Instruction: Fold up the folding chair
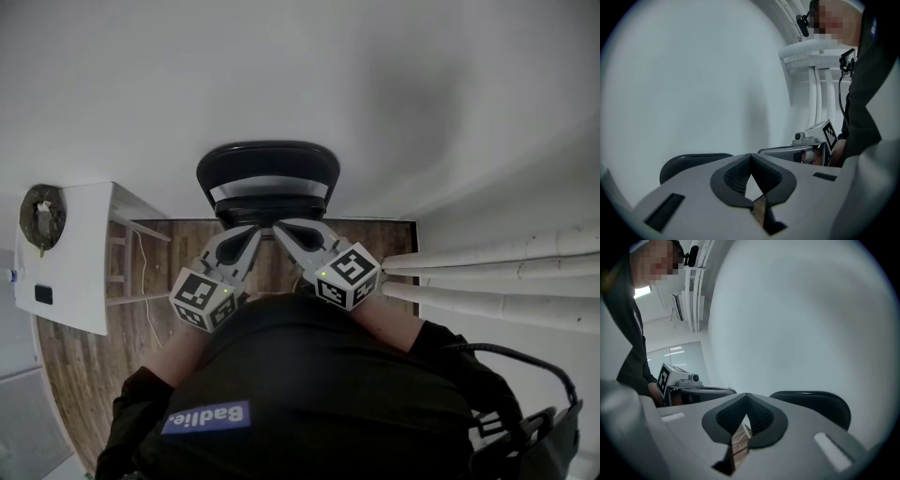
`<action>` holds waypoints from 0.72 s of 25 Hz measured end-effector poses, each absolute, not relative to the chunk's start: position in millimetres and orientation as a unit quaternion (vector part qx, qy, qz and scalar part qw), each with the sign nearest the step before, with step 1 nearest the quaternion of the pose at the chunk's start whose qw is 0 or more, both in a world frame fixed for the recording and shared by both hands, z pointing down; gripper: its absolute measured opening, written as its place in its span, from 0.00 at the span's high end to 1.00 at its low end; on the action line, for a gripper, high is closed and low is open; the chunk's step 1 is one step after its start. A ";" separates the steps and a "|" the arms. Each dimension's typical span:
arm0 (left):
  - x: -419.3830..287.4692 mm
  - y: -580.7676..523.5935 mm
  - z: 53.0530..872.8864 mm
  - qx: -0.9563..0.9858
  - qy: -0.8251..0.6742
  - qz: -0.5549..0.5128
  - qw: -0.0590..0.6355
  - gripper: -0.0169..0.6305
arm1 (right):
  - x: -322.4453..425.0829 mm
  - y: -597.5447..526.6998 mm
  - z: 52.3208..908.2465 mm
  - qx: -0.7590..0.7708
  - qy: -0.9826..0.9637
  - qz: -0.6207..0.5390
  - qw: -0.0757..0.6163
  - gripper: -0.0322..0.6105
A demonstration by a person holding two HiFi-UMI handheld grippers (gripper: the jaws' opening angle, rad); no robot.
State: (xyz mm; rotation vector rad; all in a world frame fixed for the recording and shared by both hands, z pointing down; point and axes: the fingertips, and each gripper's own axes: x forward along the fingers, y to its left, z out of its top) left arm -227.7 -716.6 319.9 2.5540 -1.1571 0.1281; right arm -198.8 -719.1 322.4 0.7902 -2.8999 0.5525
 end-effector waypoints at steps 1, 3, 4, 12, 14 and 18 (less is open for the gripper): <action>-227.0 -716.8 320.2 0.897 -0.406 0.046 0.166 0.97 | -198.0 -719.7 323.1 0.258 -0.948 0.182 0.043 0.95; -225.7 -718.3 321.5 0.897 -0.406 0.048 0.167 0.97 | -196.6 -722.1 324.8 0.259 -0.946 0.187 0.045 0.95; -225.3 -719.0 322.3 0.897 -0.405 0.049 0.167 0.97 | -196.7 -723.0 325.5 0.260 -0.946 0.188 0.047 0.95; -225.0 -721.3 328.4 0.898 -0.403 0.055 0.168 0.97 | -198.2 -726.0 330.3 0.258 -0.946 0.191 0.052 0.95; -224.7 -722.6 328.9 0.897 -0.404 0.055 0.169 0.97 | -197.0 -727.4 331.5 0.258 -0.945 0.192 0.053 0.95; -221.6 -726.6 328.7 0.897 -0.405 0.058 0.166 0.97 | -193.8 -731.3 333.1 0.259 -0.945 0.193 0.056 0.95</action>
